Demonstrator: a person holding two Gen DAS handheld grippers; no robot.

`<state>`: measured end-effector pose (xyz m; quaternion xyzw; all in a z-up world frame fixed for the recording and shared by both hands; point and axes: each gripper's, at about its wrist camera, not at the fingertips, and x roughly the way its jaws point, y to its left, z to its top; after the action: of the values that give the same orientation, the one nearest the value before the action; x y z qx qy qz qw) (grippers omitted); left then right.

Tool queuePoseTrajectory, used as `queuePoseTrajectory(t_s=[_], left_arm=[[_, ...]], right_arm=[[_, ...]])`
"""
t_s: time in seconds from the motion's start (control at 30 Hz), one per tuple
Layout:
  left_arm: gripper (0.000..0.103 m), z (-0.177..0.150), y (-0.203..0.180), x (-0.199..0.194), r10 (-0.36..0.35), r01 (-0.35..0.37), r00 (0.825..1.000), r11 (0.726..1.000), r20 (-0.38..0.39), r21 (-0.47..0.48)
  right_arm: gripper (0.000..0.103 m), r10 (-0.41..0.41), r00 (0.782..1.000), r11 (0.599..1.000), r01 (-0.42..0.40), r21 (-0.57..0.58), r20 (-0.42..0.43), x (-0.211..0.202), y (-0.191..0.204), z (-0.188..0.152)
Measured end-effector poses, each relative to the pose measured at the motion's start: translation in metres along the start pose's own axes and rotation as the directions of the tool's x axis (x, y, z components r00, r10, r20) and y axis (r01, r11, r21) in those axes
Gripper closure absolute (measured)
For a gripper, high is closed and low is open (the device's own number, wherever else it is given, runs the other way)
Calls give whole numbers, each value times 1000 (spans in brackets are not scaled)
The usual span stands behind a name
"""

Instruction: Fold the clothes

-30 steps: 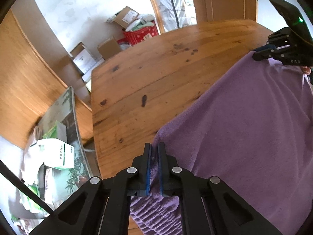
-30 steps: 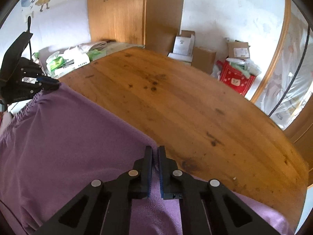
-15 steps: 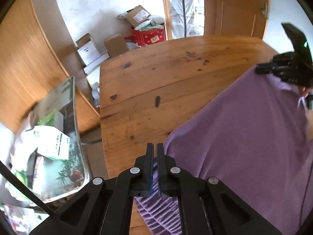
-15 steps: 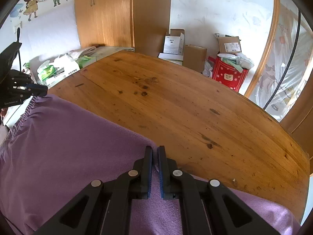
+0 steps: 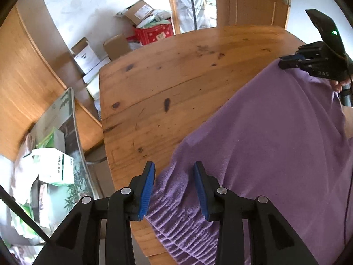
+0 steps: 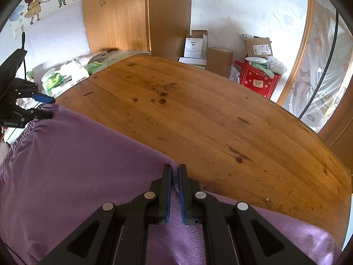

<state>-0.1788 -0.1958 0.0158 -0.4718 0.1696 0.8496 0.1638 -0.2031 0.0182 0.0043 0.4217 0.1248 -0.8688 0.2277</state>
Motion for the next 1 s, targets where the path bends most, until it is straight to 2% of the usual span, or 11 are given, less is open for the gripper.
queuePoseTrajectory(t_s=[0.3, 0.37, 0.4, 0.5, 0.7, 1.0], left_arm=[[66, 0, 4, 4, -11, 10, 1000, 1000, -12, -27], [78, -1, 2, 3, -3, 3, 1000, 1000, -9, -21], [91, -2, -1, 3, 13, -13, 1000, 1000, -8, -3], [99, -1, -9, 1, 52, -52, 999, 998, 1, 34], [99, -2, -12, -12, 98, -99, 994, 995, 44, 24], [99, -10, -25, -52, 131, -134, 982, 991, 136, 17]], right_arm=[[96, 6, 1000, 1000, -6, 9, 2, 2, -1, -2], [96, 5, 1000, 1000, -5, 9, 3, 1, -1, -2], [96, 4, 1000, 1000, -4, 9, 4, 1, -1, -2], [96, -10, 1000, 1000, 10, 3, 13, -2, 1, -1], [97, -39, 998, 999, 40, -17, 58, -21, 8, 1], [97, -73, 991, 996, 78, -35, 109, -68, 31, -7]])
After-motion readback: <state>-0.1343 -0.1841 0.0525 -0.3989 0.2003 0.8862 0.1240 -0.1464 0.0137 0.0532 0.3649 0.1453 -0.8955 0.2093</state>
